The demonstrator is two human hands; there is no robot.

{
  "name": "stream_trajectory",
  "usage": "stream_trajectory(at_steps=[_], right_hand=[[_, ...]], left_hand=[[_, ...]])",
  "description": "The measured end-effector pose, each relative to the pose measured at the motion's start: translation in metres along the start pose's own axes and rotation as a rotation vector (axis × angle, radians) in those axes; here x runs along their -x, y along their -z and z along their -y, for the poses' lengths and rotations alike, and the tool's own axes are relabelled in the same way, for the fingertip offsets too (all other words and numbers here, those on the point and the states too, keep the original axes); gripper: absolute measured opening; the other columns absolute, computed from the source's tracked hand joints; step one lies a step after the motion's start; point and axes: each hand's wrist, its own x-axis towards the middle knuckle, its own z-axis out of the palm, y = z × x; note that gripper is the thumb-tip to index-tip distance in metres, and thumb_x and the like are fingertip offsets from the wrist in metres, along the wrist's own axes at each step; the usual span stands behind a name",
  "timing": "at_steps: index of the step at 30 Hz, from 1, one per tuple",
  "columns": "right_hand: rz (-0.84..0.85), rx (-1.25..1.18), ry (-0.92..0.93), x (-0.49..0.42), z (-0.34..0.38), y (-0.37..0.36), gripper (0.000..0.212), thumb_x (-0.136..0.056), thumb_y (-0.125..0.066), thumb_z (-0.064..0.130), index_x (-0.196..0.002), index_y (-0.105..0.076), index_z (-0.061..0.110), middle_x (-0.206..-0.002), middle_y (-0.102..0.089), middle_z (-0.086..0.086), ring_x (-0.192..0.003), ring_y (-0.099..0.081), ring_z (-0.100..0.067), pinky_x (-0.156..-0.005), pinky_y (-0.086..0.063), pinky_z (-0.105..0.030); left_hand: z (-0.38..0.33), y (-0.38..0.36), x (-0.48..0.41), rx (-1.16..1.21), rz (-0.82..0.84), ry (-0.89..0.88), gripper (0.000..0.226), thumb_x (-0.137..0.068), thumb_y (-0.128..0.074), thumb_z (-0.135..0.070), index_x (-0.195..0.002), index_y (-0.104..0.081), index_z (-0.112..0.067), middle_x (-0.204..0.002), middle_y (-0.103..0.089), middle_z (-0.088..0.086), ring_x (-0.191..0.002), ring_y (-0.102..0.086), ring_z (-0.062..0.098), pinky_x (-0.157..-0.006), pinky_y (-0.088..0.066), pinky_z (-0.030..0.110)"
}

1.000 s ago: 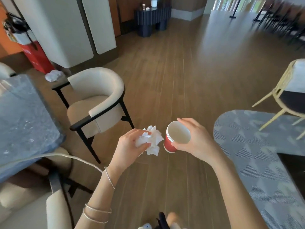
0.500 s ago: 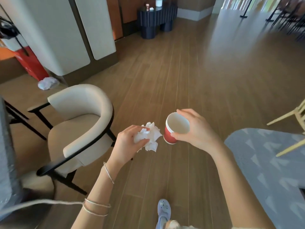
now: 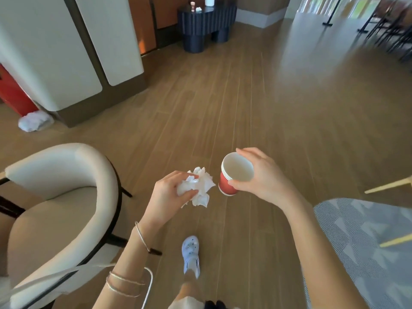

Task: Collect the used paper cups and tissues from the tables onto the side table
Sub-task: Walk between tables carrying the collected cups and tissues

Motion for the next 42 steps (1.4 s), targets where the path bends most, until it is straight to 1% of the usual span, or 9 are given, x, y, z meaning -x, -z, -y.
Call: stream_trajectory(at_steps=[4,9,12,16,19,22,27,32,42], right_hand=[[-0.02,-0.017,-0.006,-0.092,-0.016,0.008,0.08,-0.069,-0.073,0.041,-0.138,-0.037,0.025,-0.135,-0.035,0.019,-0.107,-0.034,0.006,-0.087,-0.029,-0.02],[-0.05,-0.024,0.0,-0.211,-0.024,0.027,0.08,-0.067,-0.072,0.043,-0.137,-0.038,0.025,-0.132,-0.036,0.021,-0.103,-0.033,0.009,-0.086,-0.029,-0.019],[-0.057,-0.018,0.009,-0.269,-0.032,0.032,0.08,-0.067,-0.072,0.042,-0.137,-0.038,0.025,-0.132,-0.037,0.021,-0.103,-0.034,0.008,-0.086,-0.029,-0.019],[-0.039,-0.006,-0.002,-0.339,-0.054,0.033,0.081,-0.067,-0.072,0.043,-0.137,-0.038,0.025,-0.134,-0.036,0.021,-0.106,-0.036,0.005,-0.086,-0.031,-0.02],[-0.018,-0.016,-0.021,-0.391,-0.08,0.029,0.081,-0.067,-0.073,0.043,-0.138,-0.038,0.024,-0.134,-0.037,0.019,-0.111,-0.038,0.002,-0.088,-0.031,-0.02],[0.004,-0.026,-0.028,-0.45,-0.11,0.03,0.081,-0.067,-0.073,0.041,-0.137,-0.038,0.024,-0.134,-0.037,0.019,-0.111,-0.038,0.001,-0.088,-0.031,-0.02],[-0.002,-0.045,-0.02,-0.565,-0.156,0.058,0.08,-0.068,-0.074,0.039,-0.138,-0.037,0.024,-0.135,-0.037,0.017,-0.108,-0.035,0.002,-0.087,-0.03,-0.021],[-0.005,-0.03,0.015,-0.677,-0.187,0.098,0.079,-0.068,-0.073,0.04,-0.137,-0.037,0.024,-0.136,-0.037,0.016,-0.118,-0.04,-0.004,-0.089,-0.032,-0.023],[0.068,-0.038,0.027,-0.847,-0.236,0.097,0.079,-0.069,-0.072,0.042,-0.137,-0.037,0.027,-0.128,-0.034,0.025,-0.105,-0.034,0.007,-0.087,-0.031,-0.021]], left_hand=[[0.028,0.001,-0.096,0.02,-0.016,-0.02,0.027,-0.072,-0.076,-0.009,-0.095,-0.07,-0.022,-0.087,-0.061,-0.012,-0.069,-0.055,0.001,-0.06,-0.038,0.007],[0.047,0.013,-0.221,0.024,-0.027,-0.062,0.027,-0.071,-0.076,-0.009,-0.094,-0.069,-0.024,-0.089,-0.062,-0.011,-0.069,-0.056,-0.004,-0.06,-0.039,0.005],[0.058,0.017,-0.282,0.043,-0.035,-0.09,0.03,-0.072,-0.076,-0.008,-0.091,-0.066,-0.029,-0.091,-0.063,-0.009,-0.07,-0.057,-0.003,-0.057,-0.04,0.005],[0.086,0.009,-0.345,0.054,-0.029,-0.06,0.029,-0.073,-0.076,-0.009,-0.092,-0.067,-0.028,-0.094,-0.063,-0.01,-0.065,-0.059,0.003,-0.056,-0.042,0.007],[0.111,-0.005,-0.39,0.045,-0.011,-0.035,0.033,-0.072,-0.077,-0.008,-0.091,-0.064,-0.032,-0.095,-0.064,-0.008,-0.067,-0.058,0.0,-0.057,-0.041,0.005],[0.132,-0.021,-0.447,0.021,-0.009,0.002,0.032,-0.071,-0.078,-0.009,-0.092,-0.066,-0.031,-0.091,-0.062,-0.012,-0.067,-0.055,-0.004,-0.06,-0.037,0.004],[0.146,-0.043,-0.568,0.024,-0.019,0.021,0.029,-0.072,-0.077,-0.01,-0.094,-0.069,-0.027,-0.079,-0.059,-0.013,-0.063,-0.055,-0.001,-0.055,-0.038,0.005],[0.15,-0.055,-0.684,-0.009,-0.071,0.006,0.028,-0.071,-0.077,-0.01,-0.094,-0.069,-0.025,-0.077,-0.057,-0.016,-0.061,-0.055,0.001,-0.054,-0.038,0.006],[0.203,-0.079,-0.844,-0.058,-0.094,0.045,0.027,-0.07,-0.078,-0.008,-0.095,-0.071,-0.016,-0.078,-0.057,-0.015,-0.065,-0.055,0.002,-0.055,-0.037,0.006]])
